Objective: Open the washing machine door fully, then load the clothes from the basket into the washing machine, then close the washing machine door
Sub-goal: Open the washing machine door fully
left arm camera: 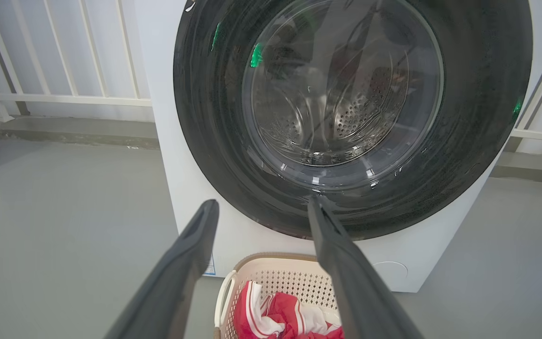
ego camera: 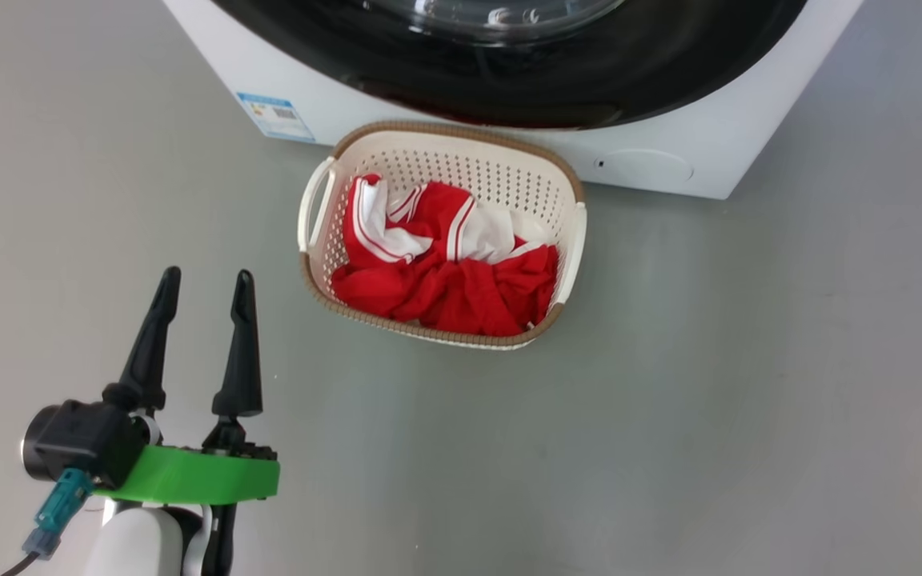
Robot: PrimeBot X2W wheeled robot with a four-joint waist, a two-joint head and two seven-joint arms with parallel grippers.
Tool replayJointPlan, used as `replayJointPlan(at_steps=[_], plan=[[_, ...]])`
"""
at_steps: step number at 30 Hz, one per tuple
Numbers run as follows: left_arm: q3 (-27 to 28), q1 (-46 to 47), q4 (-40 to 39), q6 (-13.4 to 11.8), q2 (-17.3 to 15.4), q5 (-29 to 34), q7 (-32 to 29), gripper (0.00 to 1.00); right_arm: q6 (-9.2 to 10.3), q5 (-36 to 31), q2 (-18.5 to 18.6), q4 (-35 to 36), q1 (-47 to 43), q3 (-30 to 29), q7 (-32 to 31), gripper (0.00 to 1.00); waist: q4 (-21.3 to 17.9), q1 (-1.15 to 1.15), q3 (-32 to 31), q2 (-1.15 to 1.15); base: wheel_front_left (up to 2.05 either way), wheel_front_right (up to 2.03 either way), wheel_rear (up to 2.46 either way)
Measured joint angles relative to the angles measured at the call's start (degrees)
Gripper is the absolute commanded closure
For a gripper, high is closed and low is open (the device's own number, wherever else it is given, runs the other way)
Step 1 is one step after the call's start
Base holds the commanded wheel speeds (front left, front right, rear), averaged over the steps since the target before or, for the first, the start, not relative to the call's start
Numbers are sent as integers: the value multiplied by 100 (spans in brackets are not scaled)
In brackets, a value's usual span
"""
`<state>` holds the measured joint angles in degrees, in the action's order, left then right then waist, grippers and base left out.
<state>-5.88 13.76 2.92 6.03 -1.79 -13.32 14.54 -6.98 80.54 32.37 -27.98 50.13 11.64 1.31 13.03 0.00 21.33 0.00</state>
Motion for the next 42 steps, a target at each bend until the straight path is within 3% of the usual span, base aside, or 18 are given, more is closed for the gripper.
replayJointPlan(at_steps=[7, 20, 42], plan=[[-88, 114, -59, -79, 3, -45, 0, 0, 1, 998, 31, 34, 448, -1, -1072, 100, 131, 0, 257, 0, 0, 0, 0], [-227, 276, -171, -182, 7, -209, 0, 0, 1, 1695, 46, -470, 1204, -183, -2447, 100, 366, 0, 641, 0, 0, 0, 0], [-346, 322, -249, -335, 15, -397, 0, 0, 1, 1533, -91, -1129, 2045, -78, -3055, 100, 611, 0, 780, 0, 0, 0, 0]])
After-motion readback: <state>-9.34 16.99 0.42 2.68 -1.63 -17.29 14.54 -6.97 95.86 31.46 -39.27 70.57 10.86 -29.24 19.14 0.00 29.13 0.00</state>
